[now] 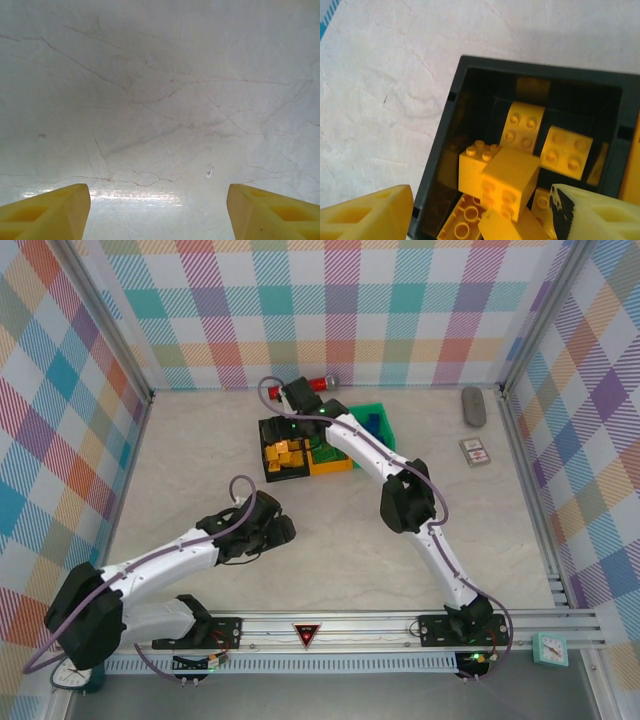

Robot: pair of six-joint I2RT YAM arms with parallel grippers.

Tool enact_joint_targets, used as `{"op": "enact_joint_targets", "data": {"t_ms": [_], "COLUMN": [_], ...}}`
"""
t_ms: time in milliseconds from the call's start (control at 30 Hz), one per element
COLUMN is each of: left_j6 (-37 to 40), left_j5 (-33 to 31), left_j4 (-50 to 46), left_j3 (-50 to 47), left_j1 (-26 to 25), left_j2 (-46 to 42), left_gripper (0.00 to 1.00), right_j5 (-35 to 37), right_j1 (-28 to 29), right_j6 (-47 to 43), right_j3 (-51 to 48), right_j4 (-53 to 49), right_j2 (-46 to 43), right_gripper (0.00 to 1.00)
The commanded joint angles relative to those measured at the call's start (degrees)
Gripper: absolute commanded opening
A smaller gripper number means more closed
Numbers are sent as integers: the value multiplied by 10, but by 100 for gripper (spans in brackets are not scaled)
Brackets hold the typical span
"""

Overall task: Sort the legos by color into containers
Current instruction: Place the lego in the container, then reset both arms

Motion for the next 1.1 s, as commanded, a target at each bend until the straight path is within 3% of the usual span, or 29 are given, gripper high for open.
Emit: {"op": "enact_joint_targets", "data": {"t_ms": [0, 300, 333, 600, 867, 1067], "left_j6": [17, 56, 58, 102, 151, 203], "left_j5": [-49, -140, -147, -185, -198, -271], "left_j4": [-39, -113, -112, -117, -80, 31], "left_j3": [-7, 29, 30, 58, 65, 23], "left_j1": [-4, 19, 27, 109, 215, 262], "left_j2": [-23, -41, -51, -91, -112, -104], "left_gripper": [76, 79, 84, 100, 100, 100], "right_j5": [-9, 79, 97, 232, 292, 324], "right_j1": [-2, -2, -2, -15, -115, -169], "right_j6": [-9, -78, -85, -105, -109, -165], "right_j3": [-52, -463, -506, -777, -957, -1101], "right_j4": [-12, 121, 131, 179, 239, 459], "right_j2": [-58, -366, -401, -643, -827, -887], "right_gripper": [74, 76, 77, 78, 81, 91]}}
